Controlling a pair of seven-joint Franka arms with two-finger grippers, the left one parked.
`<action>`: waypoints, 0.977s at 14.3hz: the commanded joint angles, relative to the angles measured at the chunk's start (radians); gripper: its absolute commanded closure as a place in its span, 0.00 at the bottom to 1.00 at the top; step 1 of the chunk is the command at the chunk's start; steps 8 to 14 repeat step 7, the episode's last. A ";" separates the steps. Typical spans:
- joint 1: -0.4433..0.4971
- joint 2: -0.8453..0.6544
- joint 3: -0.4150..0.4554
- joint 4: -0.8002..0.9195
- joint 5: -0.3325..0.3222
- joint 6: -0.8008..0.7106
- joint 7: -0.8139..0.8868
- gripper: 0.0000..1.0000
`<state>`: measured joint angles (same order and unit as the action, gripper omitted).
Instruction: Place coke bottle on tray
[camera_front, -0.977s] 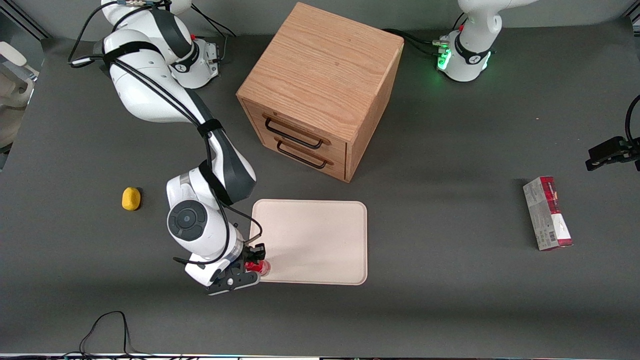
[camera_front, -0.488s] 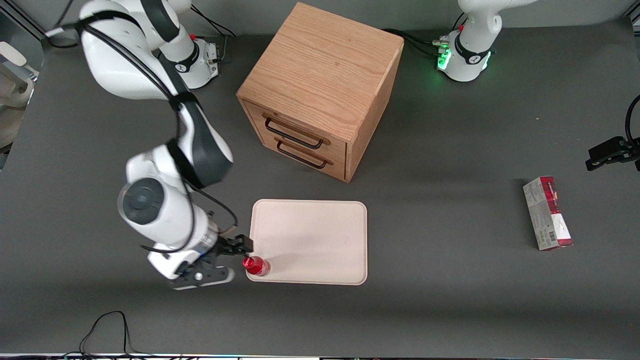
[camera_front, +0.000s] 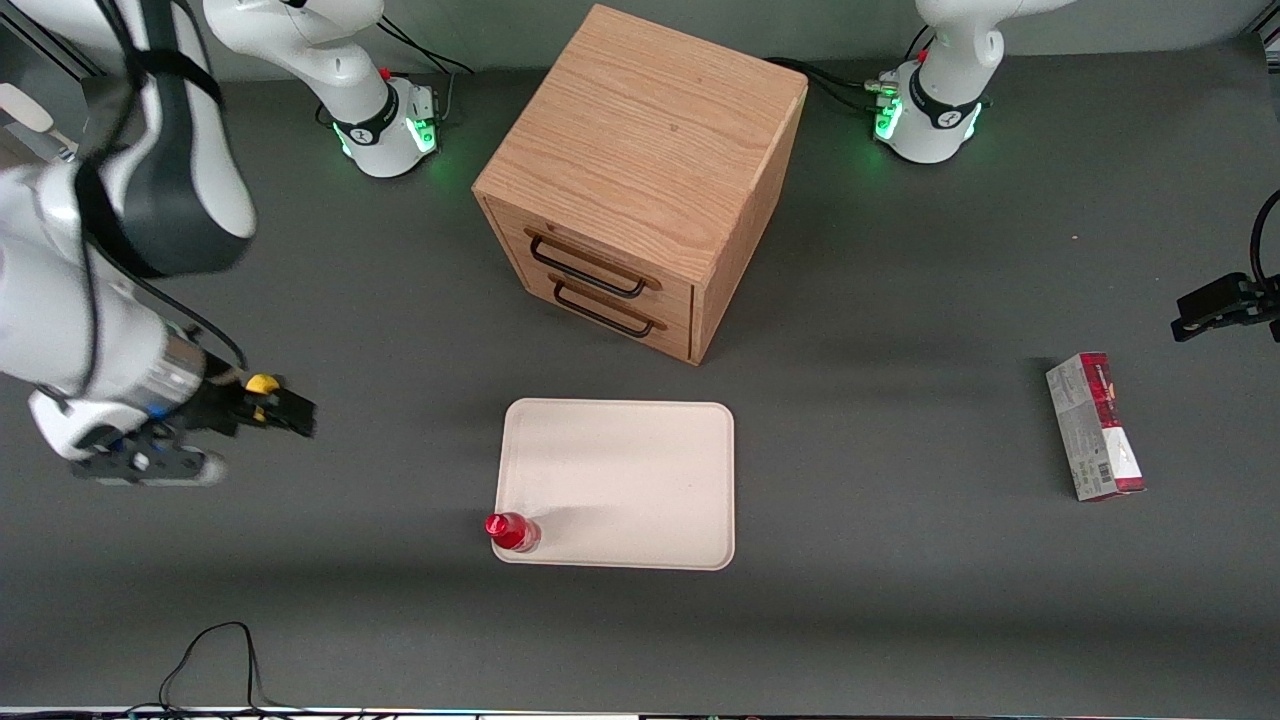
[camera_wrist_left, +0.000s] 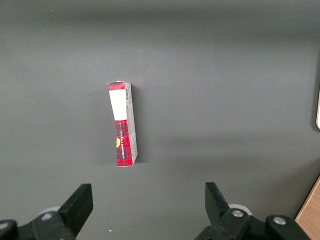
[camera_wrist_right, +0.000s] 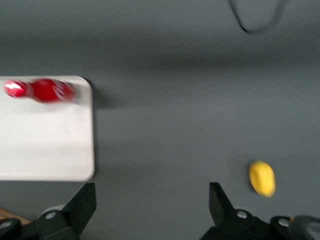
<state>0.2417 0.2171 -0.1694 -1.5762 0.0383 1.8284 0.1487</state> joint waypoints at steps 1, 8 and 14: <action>0.015 -0.189 -0.047 -0.203 0.005 -0.003 -0.041 0.00; 0.011 -0.208 -0.082 -0.154 0.002 -0.074 -0.098 0.00; 0.011 -0.208 -0.082 -0.154 0.002 -0.074 -0.098 0.00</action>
